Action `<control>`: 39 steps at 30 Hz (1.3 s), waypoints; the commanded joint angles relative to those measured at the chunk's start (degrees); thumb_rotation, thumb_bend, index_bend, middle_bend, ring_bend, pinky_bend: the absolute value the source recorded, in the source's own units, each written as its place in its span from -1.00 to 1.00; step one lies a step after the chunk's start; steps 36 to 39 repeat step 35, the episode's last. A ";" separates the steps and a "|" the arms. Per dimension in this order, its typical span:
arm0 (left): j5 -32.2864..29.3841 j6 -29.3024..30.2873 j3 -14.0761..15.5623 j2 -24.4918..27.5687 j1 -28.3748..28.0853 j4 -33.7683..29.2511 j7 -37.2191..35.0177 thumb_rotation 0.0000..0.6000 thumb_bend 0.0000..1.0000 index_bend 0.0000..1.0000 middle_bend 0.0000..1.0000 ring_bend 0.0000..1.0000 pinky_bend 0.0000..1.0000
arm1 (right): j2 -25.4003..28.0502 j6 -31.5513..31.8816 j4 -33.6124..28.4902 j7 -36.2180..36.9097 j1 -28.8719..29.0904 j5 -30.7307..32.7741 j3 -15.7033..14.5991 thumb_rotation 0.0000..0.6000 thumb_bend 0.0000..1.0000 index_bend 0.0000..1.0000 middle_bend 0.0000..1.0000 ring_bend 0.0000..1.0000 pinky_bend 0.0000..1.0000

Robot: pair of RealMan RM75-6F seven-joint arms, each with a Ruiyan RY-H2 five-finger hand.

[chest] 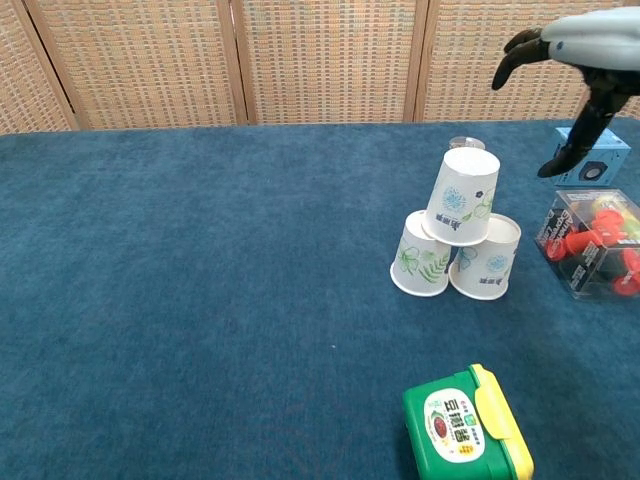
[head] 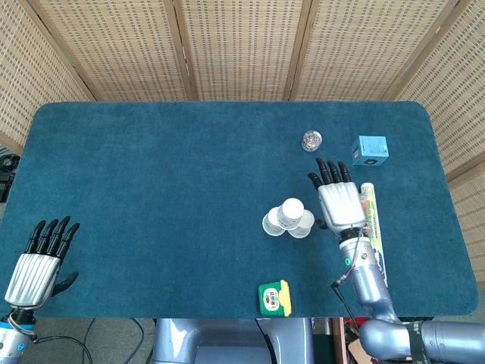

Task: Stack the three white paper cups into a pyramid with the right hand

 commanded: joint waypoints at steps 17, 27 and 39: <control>1.04 0.48 0.39 -0.33 0.29 -0.35 1.03 1.00 -0.59 -1.00 -1.00 -1.00 -1.00 | 1.37 13.77 18.74 34.99 -26.28 -39.08 -17.32 1.00 -0.74 -0.84 -1.00 -1.00 -1.00; 1.30 0.78 0.39 -0.20 0.41 -0.19 0.61 1.00 -0.59 -1.00 -1.00 -1.00 -1.00 | -0.23 18.37 22.06 37.69 -30.72 -45.22 -16.55 1.00 -0.74 -0.88 -1.00 -1.00 -1.00; 1.85 0.60 0.68 -0.41 0.37 -0.17 0.98 1.00 -0.59 -1.00 -1.00 -1.00 -1.00 | 0.43 17.39 21.63 37.81 -32.00 -45.57 -15.16 1.00 -0.74 -0.88 -1.00 -1.00 -1.00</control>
